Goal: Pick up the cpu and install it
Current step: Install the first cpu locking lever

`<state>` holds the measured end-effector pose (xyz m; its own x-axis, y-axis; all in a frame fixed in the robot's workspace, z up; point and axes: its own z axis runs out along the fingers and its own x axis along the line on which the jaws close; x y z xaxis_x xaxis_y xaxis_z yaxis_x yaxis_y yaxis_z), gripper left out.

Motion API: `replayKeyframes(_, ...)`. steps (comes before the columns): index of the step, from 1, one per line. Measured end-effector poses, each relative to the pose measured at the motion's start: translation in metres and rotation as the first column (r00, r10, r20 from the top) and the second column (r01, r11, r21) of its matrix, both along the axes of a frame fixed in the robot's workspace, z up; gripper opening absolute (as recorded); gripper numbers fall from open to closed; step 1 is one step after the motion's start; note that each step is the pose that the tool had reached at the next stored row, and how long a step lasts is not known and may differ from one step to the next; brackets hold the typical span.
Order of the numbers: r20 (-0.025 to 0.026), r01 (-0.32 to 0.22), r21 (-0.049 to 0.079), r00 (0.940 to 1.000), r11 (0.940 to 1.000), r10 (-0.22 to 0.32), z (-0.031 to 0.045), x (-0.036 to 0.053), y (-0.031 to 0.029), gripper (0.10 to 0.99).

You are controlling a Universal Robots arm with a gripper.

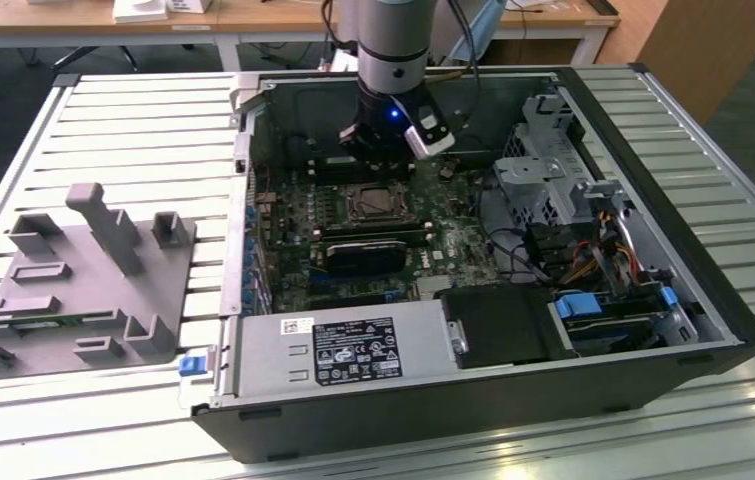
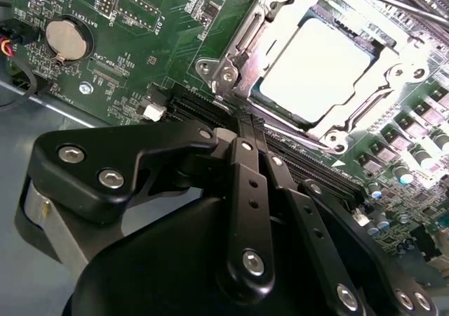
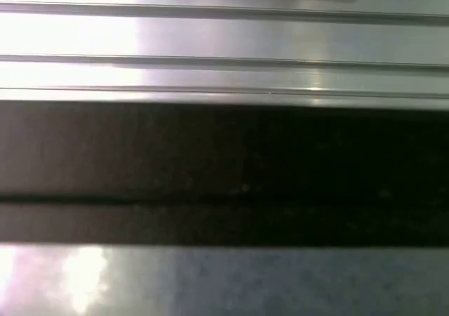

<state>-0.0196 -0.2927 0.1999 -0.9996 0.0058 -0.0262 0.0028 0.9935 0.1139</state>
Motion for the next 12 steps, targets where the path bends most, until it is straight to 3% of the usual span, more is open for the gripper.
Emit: replayKeyframes(12,0.0001,0.000,-0.003,1.0000,1.0000,0.000,0.0010,0.0002,0.0001,0.106)
